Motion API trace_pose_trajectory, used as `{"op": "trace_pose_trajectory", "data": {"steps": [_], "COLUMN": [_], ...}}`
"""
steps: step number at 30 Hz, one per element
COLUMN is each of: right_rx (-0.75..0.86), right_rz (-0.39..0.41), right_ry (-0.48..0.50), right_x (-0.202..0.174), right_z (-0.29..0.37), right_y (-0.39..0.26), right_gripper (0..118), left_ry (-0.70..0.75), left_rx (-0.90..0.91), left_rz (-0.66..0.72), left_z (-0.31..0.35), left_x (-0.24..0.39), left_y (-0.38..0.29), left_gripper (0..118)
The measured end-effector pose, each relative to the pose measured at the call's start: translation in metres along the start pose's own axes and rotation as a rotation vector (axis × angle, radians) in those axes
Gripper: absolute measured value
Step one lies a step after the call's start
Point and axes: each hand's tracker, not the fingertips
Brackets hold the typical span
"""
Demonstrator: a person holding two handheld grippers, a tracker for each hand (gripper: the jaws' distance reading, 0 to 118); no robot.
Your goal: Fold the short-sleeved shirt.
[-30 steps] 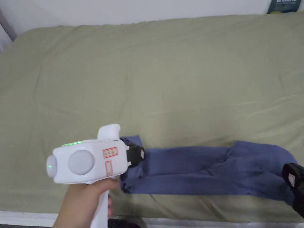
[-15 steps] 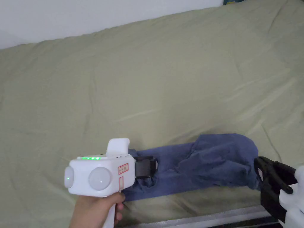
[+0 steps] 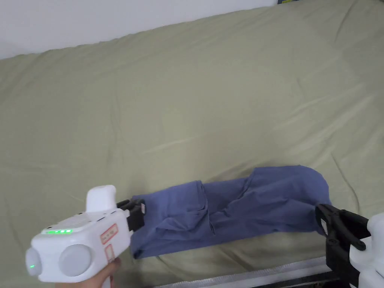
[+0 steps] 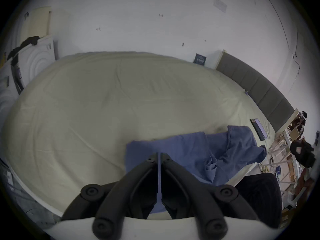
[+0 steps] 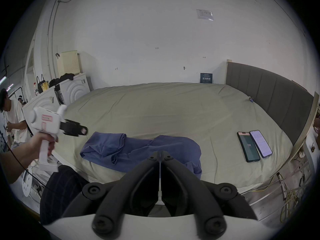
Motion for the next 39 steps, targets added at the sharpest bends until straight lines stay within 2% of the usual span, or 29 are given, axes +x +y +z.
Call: {"op": "trace_pose_trajectory", "data": {"steps": [4,7,10,12,15,20,24,28,29,30,31,32,34,39], "right_rx": [-0.009,-0.016,-0.018,-0.02,-0.016,0.003,-0.006,-0.007,-0.01,-0.011,-0.01,-0.01,-0.015,-0.044], "right_rz": [-0.006,-0.03,-0.04,-0.041,-0.032,-0.003,0.012,0.029,0.031,0.033,0.033,0.034,0.041,0.038], "right_ry": [-0.014,-0.028,-0.04,-0.041,-0.038,-0.013,0.017,0.057,0.063,0.067,0.071,0.073,0.065,0.035], "right_x": [0.005,0.013,0.021,0.025,0.025,0.014,-0.003,-0.021,-0.024,-0.027,-0.029,-0.03,-0.03,-0.026], "right_z": [-0.002,-0.004,-0.005,-0.006,-0.007,-0.002,-0.004,-0.006,-0.006,-0.005,-0.004,-0.004,-0.004,-0.009], "right_y": [-0.002,-0.003,-0.004,-0.004,-0.001,0.003,0.004,0.007,0.008,0.009,0.01,0.01,0.01,0.011], "right_gripper": [3,3,3,3,3,3,3,3,3,3,3,3,3,3], "left_ry": [-0.147,-0.151,-0.195,-0.173,-0.164,-0.102,0.024,-0.016,-0.06,-0.102,-0.137,-0.17,-0.24,-0.481], "left_rx": [-0.046,-0.088,-0.085,-0.092,-0.055,0.099,0.078,0.079,0.069,0.062,0.064,0.047,0.005,-0.16], "left_rz": [0.014,-0.014,-0.082,-0.116,-0.151,-0.184,-0.207,-0.082,-0.034,0.042,0.142,0.212,0.334,0.779], "left_z": [-0.058,-0.089,-0.096,-0.098,-0.071,0.027,0.072,0.081,0.077,0.075,0.07,0.063,0.044,-0.024], "left_x": [0.044,0.083,0.113,0.121,0.111,0.068,0.019,-0.012,-0.021,-0.033,-0.049,-0.063,-0.096,-0.158], "left_y": [-0.008,-0.02,-0.022,-0.021,-0.013,0.005,0.003,-0.001,0.0,-0.001,-0.002,-0.002,-0.009,-0.04], "left_gripper": [1,1,1,1,1,1,1,2,13,41,92,111,114,114]}}
